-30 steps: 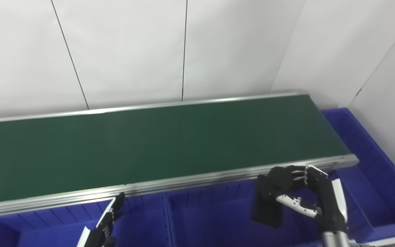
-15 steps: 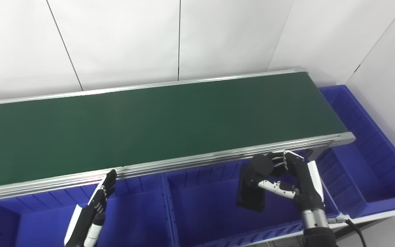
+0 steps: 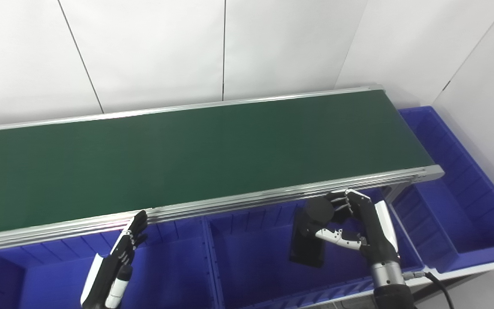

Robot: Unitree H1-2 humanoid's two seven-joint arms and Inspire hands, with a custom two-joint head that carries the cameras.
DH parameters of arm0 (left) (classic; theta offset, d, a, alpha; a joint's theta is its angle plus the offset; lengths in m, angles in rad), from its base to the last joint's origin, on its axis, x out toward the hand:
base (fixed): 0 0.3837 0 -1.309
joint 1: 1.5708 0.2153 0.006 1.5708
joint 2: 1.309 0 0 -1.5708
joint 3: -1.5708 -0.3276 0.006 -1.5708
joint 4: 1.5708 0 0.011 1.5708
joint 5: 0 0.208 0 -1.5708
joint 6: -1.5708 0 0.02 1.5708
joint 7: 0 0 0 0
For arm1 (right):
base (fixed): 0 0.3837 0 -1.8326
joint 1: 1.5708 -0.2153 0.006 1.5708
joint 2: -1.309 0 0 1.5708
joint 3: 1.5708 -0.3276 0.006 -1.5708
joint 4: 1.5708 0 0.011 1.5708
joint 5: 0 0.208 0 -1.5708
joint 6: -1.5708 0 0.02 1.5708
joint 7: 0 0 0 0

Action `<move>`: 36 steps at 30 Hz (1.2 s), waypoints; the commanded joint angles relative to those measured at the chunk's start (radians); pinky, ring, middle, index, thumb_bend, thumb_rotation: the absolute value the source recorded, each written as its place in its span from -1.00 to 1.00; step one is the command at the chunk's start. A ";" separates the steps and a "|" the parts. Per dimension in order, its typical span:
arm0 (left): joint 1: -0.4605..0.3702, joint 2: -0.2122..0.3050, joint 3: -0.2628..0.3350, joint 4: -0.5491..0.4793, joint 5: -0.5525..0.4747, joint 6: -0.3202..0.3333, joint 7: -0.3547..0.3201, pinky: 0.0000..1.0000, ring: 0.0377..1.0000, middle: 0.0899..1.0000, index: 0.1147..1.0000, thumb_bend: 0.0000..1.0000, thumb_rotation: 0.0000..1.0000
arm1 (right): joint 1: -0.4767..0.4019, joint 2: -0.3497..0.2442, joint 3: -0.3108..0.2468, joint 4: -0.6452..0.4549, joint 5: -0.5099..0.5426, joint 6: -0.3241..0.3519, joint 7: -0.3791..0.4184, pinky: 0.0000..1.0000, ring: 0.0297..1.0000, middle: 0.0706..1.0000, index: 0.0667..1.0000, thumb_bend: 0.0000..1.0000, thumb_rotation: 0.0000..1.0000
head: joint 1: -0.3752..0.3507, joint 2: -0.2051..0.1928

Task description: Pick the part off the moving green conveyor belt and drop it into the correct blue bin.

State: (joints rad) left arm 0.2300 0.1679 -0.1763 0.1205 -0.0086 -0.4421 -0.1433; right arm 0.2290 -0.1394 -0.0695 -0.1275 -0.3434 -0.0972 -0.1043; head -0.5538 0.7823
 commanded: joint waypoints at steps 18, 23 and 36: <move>0.000 -0.005 0.009 -0.039 0.000 -0.026 -0.018 0.85 0.92 0.93 0.88 0.59 1.00 | 0.003 -0.022 0.004 -0.027 0.004 -0.027 0.002 0.27 0.37 0.40 0.34 0.73 -0.42 | 0.012 0.006; 0.000 -0.011 0.011 -0.039 0.000 -0.027 -0.020 0.84 0.91 0.92 0.87 0.60 1.00 | 0.004 -0.021 0.002 -0.027 0.017 -0.028 0.005 0.28 0.39 0.41 0.35 0.73 -0.43 | 0.017 0.008; 0.002 -0.009 0.016 -0.040 0.008 -0.026 -0.020 0.84 0.91 0.92 0.87 0.64 1.00 | 0.016 -0.005 0.032 -0.105 0.083 -0.030 0.048 0.27 0.36 0.41 0.38 0.81 -0.29 | 0.060 0.015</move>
State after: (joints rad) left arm 0.2352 0.1588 -0.1656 0.1161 -0.0062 -0.4421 -0.1577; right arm 0.2476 -0.1460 -0.0460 -0.1760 -0.2876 -0.0958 -0.0714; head -0.5078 0.7946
